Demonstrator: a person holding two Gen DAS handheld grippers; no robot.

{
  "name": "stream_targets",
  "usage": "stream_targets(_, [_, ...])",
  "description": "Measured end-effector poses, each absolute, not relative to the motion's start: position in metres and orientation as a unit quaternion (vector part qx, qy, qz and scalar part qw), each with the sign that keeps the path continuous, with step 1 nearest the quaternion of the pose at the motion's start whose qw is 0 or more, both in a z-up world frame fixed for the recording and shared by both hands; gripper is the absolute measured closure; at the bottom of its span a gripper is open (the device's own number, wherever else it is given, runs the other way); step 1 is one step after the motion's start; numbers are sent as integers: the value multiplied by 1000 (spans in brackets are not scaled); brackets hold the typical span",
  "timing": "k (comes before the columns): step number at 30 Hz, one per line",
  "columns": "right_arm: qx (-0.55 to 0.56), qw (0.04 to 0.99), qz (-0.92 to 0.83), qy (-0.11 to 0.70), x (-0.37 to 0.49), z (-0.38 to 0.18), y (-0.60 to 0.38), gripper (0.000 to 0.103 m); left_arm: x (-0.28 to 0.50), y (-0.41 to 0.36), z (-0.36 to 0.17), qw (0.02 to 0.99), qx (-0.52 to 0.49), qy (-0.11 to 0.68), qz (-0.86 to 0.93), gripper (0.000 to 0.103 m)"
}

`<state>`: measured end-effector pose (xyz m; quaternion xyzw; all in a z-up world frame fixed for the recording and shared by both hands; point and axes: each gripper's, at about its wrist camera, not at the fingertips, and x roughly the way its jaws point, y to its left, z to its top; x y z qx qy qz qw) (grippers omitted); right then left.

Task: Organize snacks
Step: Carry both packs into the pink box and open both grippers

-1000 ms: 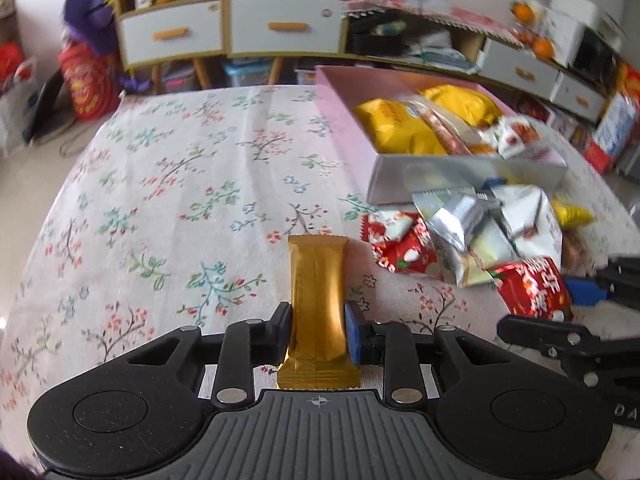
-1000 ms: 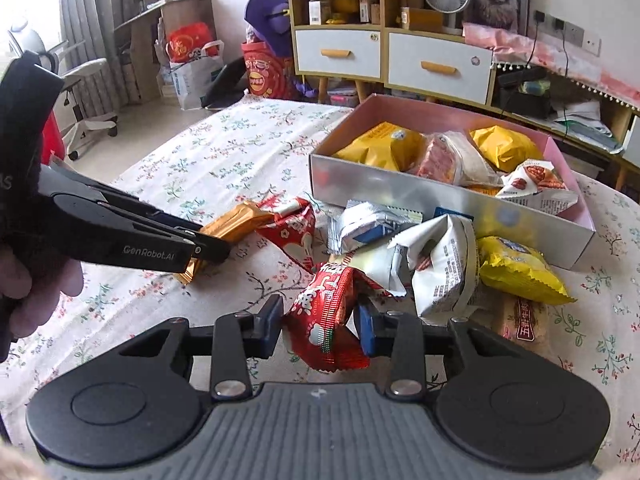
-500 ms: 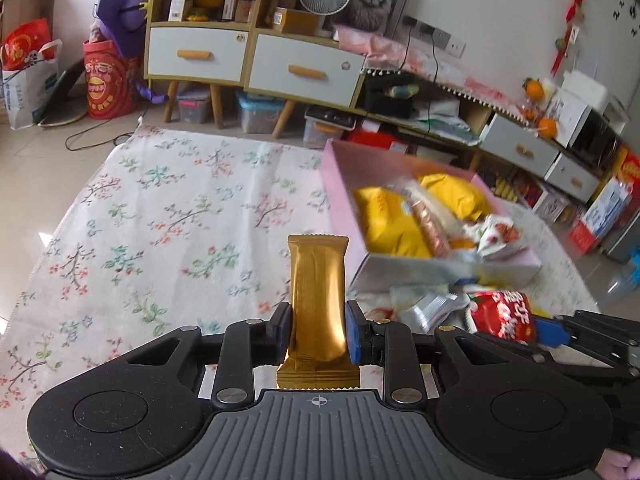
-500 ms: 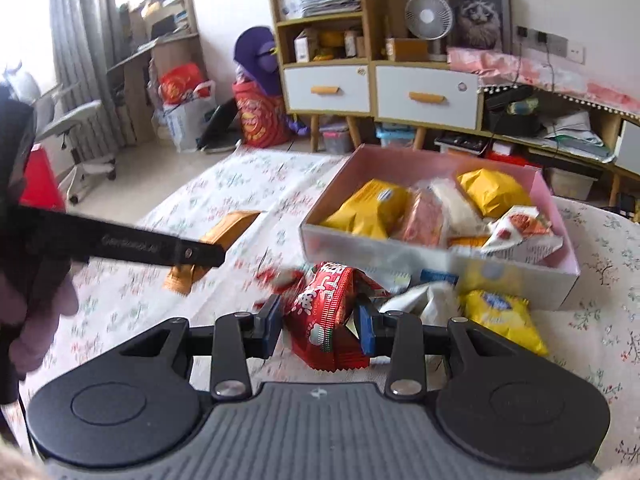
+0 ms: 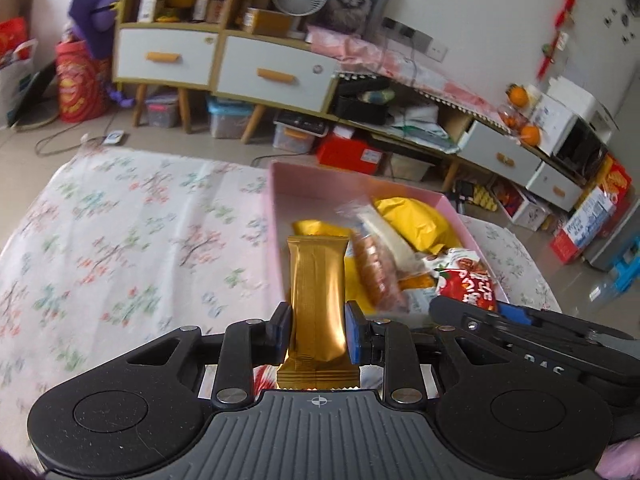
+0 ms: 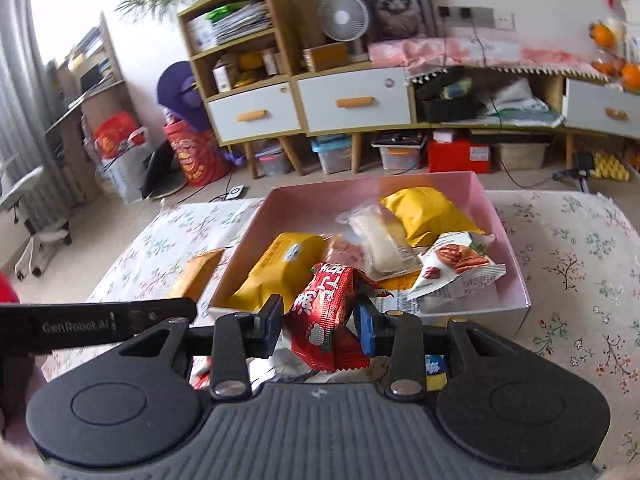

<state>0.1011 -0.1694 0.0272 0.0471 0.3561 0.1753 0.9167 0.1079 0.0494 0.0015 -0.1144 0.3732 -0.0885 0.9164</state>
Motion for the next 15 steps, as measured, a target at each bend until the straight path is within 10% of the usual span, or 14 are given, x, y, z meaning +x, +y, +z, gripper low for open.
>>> stream_targets(15, [59,912,156,374,143,9,-187,68,202,17,-8,920,-78,376,-73,78])
